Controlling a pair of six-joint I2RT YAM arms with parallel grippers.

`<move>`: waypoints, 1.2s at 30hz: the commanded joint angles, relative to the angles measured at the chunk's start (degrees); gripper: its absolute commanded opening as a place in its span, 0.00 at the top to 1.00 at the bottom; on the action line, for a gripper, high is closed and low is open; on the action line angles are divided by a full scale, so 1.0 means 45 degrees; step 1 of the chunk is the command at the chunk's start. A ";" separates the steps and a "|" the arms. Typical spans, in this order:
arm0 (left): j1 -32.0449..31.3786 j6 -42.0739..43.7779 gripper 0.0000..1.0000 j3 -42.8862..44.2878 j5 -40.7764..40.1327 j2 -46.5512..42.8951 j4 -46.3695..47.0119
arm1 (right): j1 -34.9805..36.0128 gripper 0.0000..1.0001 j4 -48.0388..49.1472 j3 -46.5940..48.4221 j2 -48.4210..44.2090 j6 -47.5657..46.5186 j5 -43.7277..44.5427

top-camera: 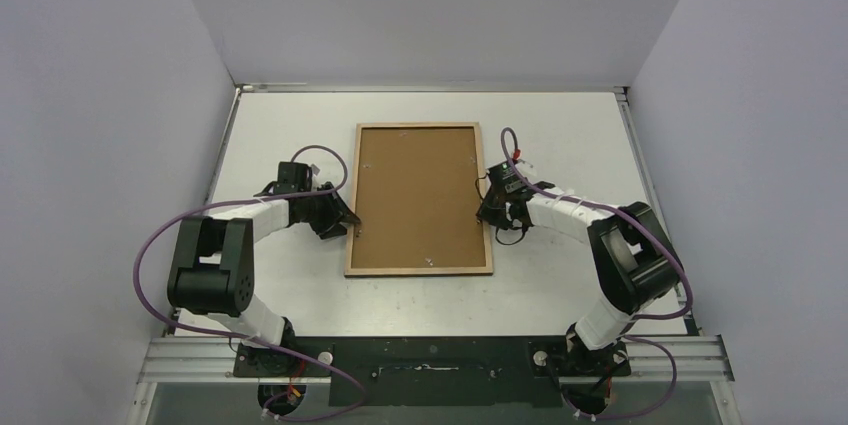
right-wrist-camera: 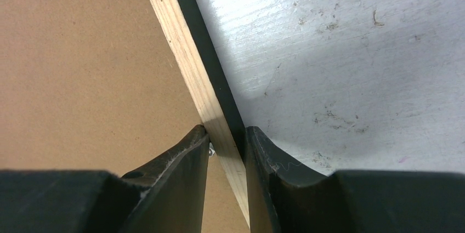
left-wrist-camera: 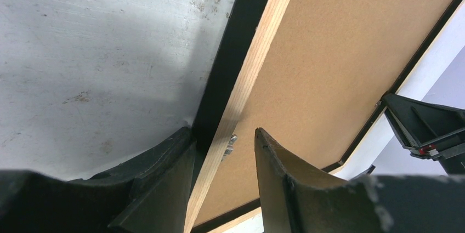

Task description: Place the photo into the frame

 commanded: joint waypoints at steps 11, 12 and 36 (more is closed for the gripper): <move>-0.0703 -0.0022 0.58 0.0885 0.0928 0.0600 -0.0290 | -0.0110 0.66 0.0639 0.0523 -0.0959 -0.0465 -0.1384; -0.0708 0.0120 0.58 0.1038 0.0851 0.0589 -0.0476 | -0.0163 0.60 0.0231 0.0773 -0.1047 -0.0607 -0.1142; -0.0303 0.2366 0.43 0.4471 -0.0117 0.2332 -0.2416 | 0.0820 0.46 0.0674 0.4081 0.0455 -0.1989 -0.2980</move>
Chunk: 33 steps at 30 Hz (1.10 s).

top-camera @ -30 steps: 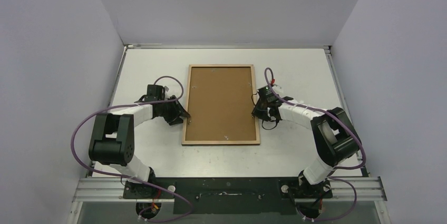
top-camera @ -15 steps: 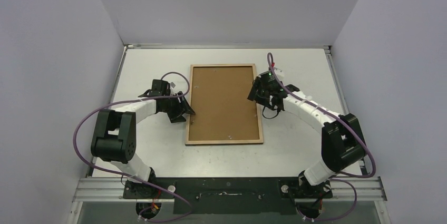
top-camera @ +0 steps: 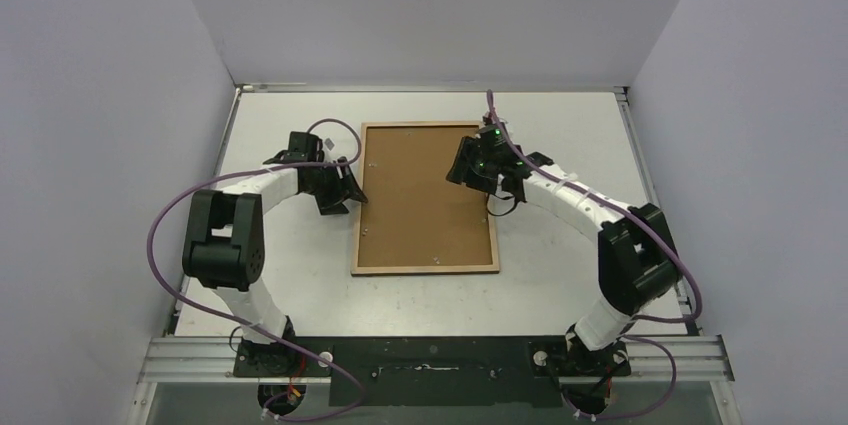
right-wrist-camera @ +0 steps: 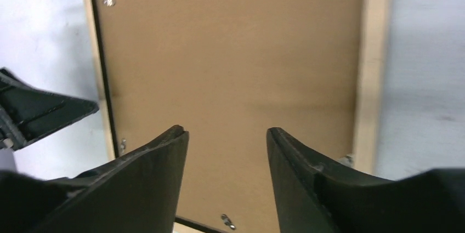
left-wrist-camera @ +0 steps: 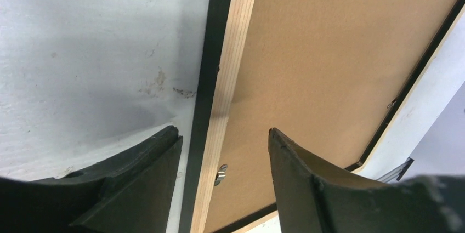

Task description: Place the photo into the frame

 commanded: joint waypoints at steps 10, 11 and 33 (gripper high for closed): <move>0.0049 -0.0811 0.68 0.0496 0.0819 0.0730 0.0725 | 0.1714 0.68 0.3406 0.1747 0.4059 0.2883 -0.4385; 0.0040 -0.0825 0.69 0.0474 0.0797 0.0739 0.0713 | 0.1820 0.69 0.3523 0.1812 0.4234 0.2992 -0.4537; -0.0825 -0.2156 0.95 0.0157 0.1278 0.1690 0.1047 | 0.2672 0.68 0.5157 0.0612 0.4967 0.3528 -0.5920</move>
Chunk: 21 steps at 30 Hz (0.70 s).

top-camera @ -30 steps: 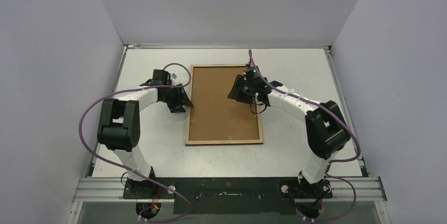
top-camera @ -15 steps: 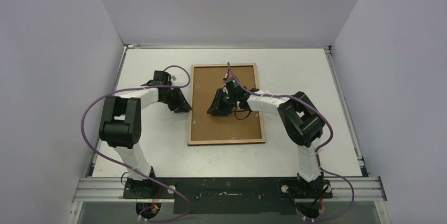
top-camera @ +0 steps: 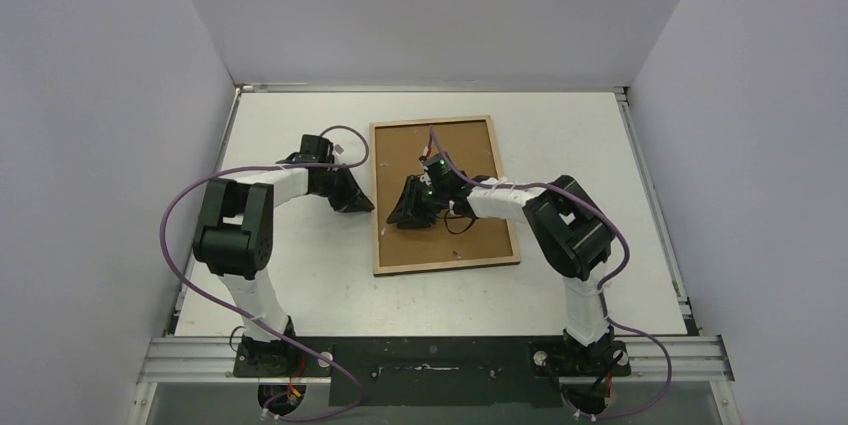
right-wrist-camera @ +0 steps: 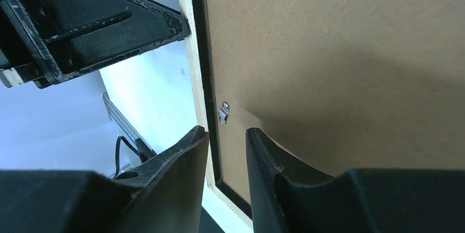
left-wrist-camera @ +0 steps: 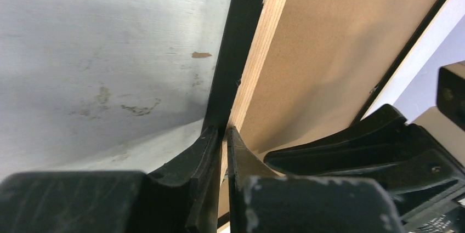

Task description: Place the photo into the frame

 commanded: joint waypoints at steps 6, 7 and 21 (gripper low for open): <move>-0.0612 -0.0672 0.96 -0.0475 0.0187 0.0425 0.0602 | 0.0366 0.66 0.0778 -0.0266 0.0130 0.0513 0.0293; -0.0613 -0.0718 0.96 -0.0499 0.0241 0.0416 0.0649 | 0.0376 0.66 0.0758 -0.0363 0.0088 0.0609 0.0398; -0.0654 -0.0521 0.96 -0.0953 0.0366 0.0338 0.0713 | 0.0689 0.65 0.1082 -0.1179 -0.0113 0.1217 0.0998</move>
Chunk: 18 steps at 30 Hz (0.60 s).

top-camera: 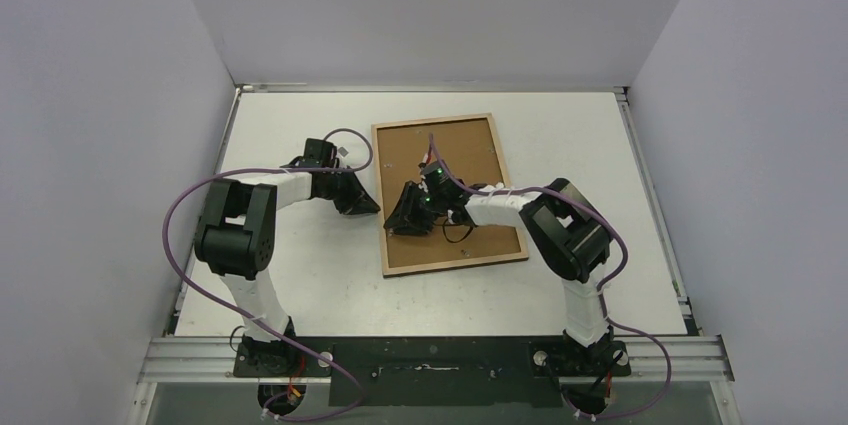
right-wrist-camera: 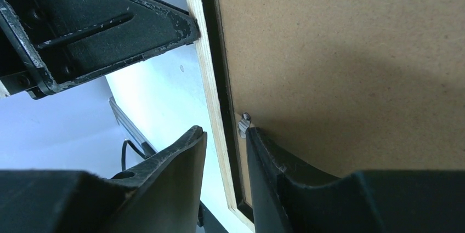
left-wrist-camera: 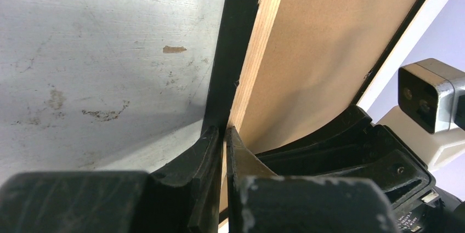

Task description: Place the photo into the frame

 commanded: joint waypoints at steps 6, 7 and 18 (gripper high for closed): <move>-0.0246 0.0258 0.96 -0.0446 0.0018 0.0408 -0.0293 | 0.0318 0.68 0.0867 -0.0590 -0.0017 0.0403 0.0597; -0.0245 0.0250 0.96 -0.0454 0.0094 0.0446 -0.0293 | 0.0360 0.68 0.0972 -0.0589 0.0036 0.0442 0.0606; -0.0247 0.0091 0.97 -0.0692 0.0325 0.0566 -0.0106 | 0.0608 0.68 0.1599 -0.0776 0.0312 0.0391 0.0816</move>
